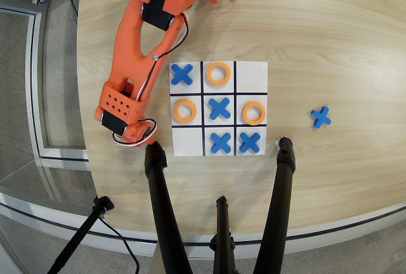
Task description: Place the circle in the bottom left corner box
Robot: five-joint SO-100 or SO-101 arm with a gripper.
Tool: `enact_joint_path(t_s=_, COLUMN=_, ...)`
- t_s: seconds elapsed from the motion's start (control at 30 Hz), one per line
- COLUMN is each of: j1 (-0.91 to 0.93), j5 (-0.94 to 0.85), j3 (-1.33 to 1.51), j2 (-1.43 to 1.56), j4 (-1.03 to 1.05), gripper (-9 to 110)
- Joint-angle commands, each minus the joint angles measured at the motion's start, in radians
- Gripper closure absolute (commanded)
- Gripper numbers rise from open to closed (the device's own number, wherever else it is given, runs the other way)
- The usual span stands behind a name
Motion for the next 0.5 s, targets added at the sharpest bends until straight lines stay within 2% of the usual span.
enact_joint_path(t_s=0.0, j1=0.002, j5=-0.009, j3=-0.048, j2=-0.029, j4=0.052, gripper=78)
enact_joint_path(t_s=0.47, j1=0.011, j5=-0.138, j3=-0.034, j2=-0.028, j4=0.107, gripper=82)
